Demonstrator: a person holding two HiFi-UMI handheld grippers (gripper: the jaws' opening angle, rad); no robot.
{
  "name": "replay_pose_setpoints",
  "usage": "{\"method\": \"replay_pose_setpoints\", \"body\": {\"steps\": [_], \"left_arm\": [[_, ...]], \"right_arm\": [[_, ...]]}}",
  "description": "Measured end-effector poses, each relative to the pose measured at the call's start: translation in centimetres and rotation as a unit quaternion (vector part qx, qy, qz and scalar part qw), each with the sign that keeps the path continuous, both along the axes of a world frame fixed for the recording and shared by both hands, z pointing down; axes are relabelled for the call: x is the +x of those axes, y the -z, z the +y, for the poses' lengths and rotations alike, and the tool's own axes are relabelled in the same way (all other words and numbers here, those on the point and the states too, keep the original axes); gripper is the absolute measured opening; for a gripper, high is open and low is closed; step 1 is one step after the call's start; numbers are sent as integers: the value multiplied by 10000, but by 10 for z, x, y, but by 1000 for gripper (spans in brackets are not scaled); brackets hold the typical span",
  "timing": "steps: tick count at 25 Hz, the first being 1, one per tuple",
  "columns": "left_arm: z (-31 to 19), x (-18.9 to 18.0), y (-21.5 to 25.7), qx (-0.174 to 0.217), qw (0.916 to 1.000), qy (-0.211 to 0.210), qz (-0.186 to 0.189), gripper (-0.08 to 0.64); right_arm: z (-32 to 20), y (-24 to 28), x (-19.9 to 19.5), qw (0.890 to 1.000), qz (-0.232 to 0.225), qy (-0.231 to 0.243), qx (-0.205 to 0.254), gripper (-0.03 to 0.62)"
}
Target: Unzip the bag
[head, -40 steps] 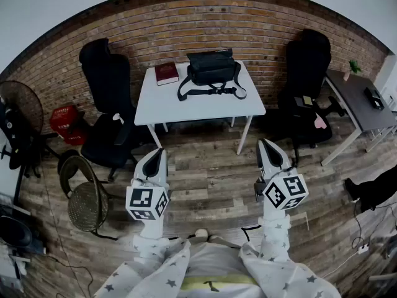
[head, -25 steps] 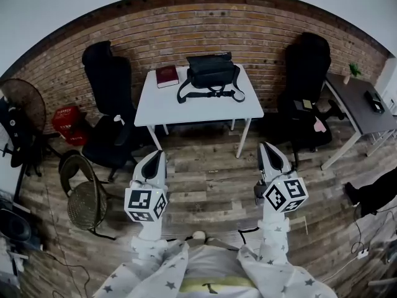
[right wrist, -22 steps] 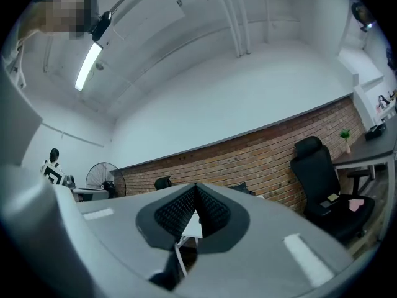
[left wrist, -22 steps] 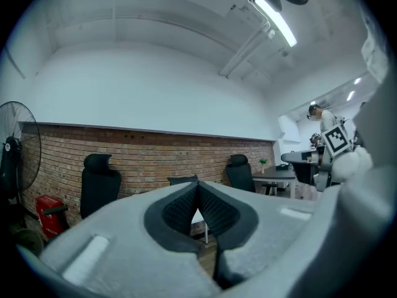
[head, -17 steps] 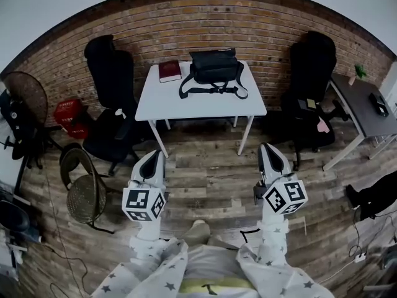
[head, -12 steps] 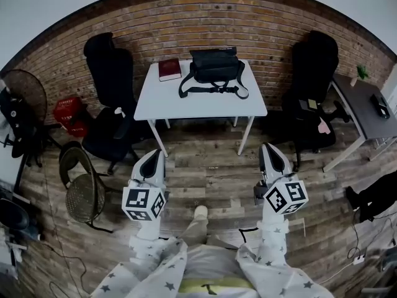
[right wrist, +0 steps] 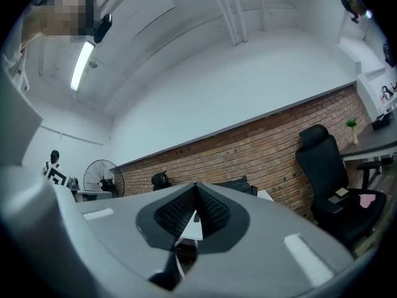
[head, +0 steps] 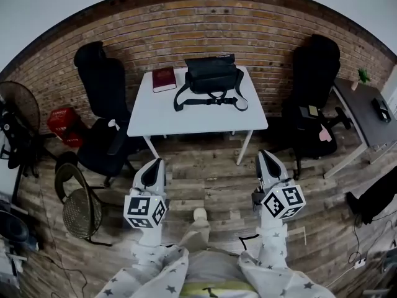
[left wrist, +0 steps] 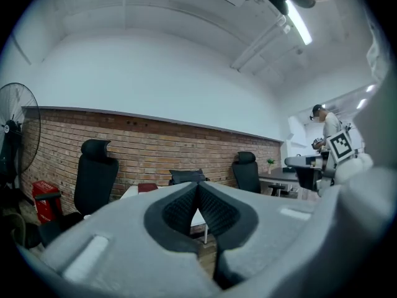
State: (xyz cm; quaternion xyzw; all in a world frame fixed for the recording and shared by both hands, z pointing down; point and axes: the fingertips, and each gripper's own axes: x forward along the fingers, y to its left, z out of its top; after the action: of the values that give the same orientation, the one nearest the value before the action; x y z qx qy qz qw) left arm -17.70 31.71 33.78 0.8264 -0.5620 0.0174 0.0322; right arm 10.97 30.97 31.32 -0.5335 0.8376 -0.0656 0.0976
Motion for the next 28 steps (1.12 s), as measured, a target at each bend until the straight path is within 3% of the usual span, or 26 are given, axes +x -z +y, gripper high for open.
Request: {"method": "replay_pose_setpoints", "body": {"steps": [17,28], "left_arm": [[-177,-5,-1,20,9995,-269,192,-2],[-235,-11,-30,-313,9981,-436,295,15]], "right_arm": [[-160,5,-18,10000,54,26,51,9],[-224,-19,-36,9998,196,-20,-81,9]]}}
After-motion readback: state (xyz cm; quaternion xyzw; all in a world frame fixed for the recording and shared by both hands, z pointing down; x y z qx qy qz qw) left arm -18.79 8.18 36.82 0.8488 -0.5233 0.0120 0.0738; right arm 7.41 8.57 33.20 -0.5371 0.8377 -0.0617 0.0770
